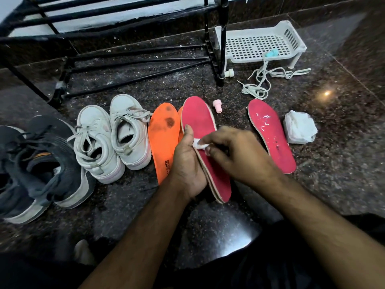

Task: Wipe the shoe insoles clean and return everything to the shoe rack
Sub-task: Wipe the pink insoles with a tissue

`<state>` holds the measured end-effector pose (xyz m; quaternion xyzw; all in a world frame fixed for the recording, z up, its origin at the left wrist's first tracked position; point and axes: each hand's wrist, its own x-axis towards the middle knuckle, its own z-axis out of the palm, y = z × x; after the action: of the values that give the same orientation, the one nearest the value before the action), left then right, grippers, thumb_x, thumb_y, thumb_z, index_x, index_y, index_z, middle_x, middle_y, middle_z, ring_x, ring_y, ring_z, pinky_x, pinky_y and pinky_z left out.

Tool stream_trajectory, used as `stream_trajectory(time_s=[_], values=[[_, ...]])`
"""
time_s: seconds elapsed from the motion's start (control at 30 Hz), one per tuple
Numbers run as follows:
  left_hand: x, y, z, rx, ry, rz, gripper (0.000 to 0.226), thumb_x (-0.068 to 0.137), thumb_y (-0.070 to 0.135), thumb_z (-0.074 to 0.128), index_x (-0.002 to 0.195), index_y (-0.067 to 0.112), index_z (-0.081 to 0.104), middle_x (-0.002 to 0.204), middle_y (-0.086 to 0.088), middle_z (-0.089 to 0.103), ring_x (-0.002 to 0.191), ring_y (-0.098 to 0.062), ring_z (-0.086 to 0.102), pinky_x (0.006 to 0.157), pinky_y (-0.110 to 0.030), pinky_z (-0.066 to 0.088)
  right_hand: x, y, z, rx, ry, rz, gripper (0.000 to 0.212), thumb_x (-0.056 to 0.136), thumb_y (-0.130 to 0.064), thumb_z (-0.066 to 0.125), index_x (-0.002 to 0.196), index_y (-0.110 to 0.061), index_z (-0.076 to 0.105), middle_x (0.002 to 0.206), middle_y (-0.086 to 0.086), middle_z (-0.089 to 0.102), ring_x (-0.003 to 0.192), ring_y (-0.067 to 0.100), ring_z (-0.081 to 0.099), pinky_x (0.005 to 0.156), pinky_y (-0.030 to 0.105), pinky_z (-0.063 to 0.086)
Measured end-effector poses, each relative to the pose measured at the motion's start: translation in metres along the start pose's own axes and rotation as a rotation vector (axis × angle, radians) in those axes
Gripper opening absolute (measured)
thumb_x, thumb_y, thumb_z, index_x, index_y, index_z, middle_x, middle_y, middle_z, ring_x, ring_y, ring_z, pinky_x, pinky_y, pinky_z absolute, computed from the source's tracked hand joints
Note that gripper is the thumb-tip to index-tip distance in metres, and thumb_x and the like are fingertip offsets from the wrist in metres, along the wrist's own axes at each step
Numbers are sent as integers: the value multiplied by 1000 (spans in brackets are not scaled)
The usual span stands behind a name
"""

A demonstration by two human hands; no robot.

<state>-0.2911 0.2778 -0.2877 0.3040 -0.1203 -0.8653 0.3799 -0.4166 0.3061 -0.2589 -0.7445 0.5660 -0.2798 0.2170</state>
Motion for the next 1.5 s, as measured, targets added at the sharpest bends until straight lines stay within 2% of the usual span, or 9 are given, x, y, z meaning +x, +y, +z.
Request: stream_trajectory(time_s=[0.23, 0.37, 0.47, 0.7, 0.97, 1.1, 1.2, 1.37, 1.5], values=[[1, 6, -2, 111, 58, -127, 76, 91, 77, 30, 86, 7, 61, 85, -17, 73, 78, -28, 73, 74, -39, 57, -19, -6, -21, 85, -368, -40, 22, 88, -16, 67, 102, -29, 76, 94, -19, 73, 90, -4, 66, 93, 28, 50], [1, -3, 4, 169, 17, -100, 73, 99, 65, 27, 90, 11, 76, 83, -9, 73, 76, -22, 72, 81, -39, 54, -15, 8, -34, 307, 32, 134, 20, 92, -11, 67, 105, -25, 74, 93, -9, 71, 80, 6, 70, 76, 32, 60], [3, -10, 6, 210, 47, -43, 46, 106, 44, 30, 103, 15, 65, 86, -4, 73, 81, -19, 70, 88, -44, 53, -1, 15, -27, -15, 171, 41, 21, 92, -19, 66, 111, -24, 74, 96, -9, 67, 82, 5, 64, 77, 25, 52], [5, -9, 6, 89, 228, 31, 55, 105, 49, 34, 94, 5, 66, 78, -14, 74, 71, -21, 73, 76, -34, 55, 9, 8, 8, -296, -85, -10, 27, 88, -31, 53, 104, -30, 74, 94, -3, 64, 92, 25, 62, 73, 45, 56], [10, -2, -5, 161, 308, 5, 64, 101, 60, 32, 93, 5, 64, 92, -18, 75, 75, -29, 74, 59, -38, 61, -5, 20, -15, 52, -433, 14, 22, 84, -16, 76, 102, -29, 79, 97, -16, 76, 94, -2, 69, 92, 22, 52], [10, -8, 0, 119, 291, 25, 61, 102, 56, 35, 110, 3, 65, 114, -22, 69, 102, -33, 67, 93, -49, 55, 3, 21, -23, 416, -103, 201, 22, 88, -8, 72, 103, -23, 77, 93, -3, 77, 84, 22, 74, 79, 43, 60], [11, -12, 1, 104, 269, 69, 51, 106, 47, 35, 103, 6, 66, 94, -14, 76, 85, -22, 74, 77, -35, 61, 11, 17, -7, 23, 31, 52, 23, 89, -24, 65, 110, -27, 75, 95, -9, 69, 86, 12, 67, 76, 38, 56], [9, -5, -7, 124, 276, 48, 61, 103, 56, 32, 93, 6, 66, 76, -11, 74, 67, -19, 73, 66, -27, 60, 11, 3, 10, -156, -140, 42, 33, 76, -29, 55, 100, -31, 77, 93, -10, 68, 87, 17, 68, 78, 38, 56], [13, 4, -15, 197, 281, -3, 72, 101, 63, 24, 107, 5, 67, 107, -16, 74, 87, -26, 74, 72, -36, 60, -6, 9, -5, -21, -478, 0, 12, 80, -16, 74, 84, -25, 79, 84, -16, 74, 76, -5, 66, 80, 20, 53]])
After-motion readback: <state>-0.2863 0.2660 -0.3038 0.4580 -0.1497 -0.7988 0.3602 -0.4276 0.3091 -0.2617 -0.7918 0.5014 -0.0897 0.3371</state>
